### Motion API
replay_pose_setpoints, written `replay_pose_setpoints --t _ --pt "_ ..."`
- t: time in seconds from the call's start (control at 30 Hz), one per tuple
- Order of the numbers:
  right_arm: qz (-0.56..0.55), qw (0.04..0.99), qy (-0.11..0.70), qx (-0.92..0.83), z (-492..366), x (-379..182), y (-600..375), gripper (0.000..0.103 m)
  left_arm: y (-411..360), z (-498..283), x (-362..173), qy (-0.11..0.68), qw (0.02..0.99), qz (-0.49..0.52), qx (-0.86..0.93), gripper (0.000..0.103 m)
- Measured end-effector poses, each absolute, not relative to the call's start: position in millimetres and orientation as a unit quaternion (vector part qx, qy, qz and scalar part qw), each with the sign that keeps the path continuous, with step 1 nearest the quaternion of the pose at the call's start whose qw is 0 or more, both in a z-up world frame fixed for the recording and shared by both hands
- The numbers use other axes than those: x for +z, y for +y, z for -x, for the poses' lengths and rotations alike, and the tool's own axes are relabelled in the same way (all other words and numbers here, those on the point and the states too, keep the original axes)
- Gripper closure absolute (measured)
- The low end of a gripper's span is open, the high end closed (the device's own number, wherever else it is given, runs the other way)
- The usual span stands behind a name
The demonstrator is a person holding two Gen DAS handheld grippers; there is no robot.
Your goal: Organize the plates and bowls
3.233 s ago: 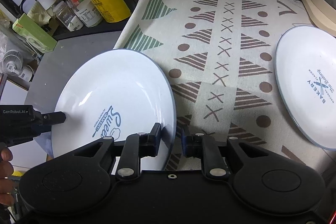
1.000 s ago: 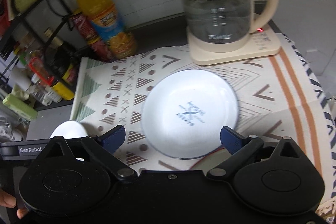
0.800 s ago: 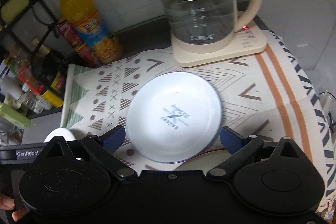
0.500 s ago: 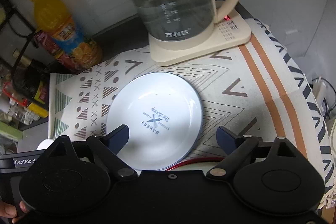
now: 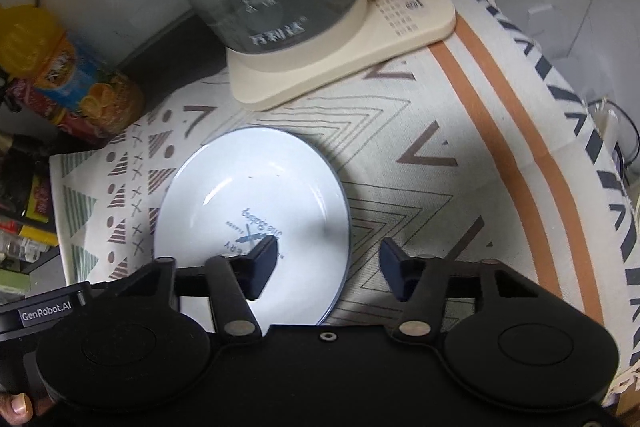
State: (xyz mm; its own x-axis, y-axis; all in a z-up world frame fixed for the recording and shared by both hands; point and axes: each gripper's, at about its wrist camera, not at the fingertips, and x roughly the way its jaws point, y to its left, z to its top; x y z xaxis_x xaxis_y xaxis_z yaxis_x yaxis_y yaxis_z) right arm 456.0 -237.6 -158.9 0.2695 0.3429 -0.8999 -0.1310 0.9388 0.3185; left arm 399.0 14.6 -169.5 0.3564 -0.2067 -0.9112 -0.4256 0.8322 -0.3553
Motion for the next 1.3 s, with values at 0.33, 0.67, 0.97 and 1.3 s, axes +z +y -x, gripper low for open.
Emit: replay_pose_setpoints --t 0.33,0.67,0.97,1.3 --pt "-0.106 0.771 0.614 0.134 -472 -177 -234 0.074 26 -407 -194 0.565 0.749 0.338 0.076 0.073" --pt "-0.093 0.759 0.633 0.124 -480 -191 -228 0.085 30 -410 -212 0.569 0.728 0.373 0.079 0.093" --pt "-0.071 0.756 0.638 0.130 -488 -193 -223 0.085 31 -411 -212 0.569 0.726 0.379 0.077 0.094" --pt "-0.105 0.778 0.591 0.187 -475 -168 -226 0.097 49 -399 -196 0.545 0.742 0.383 0.074 0.094"
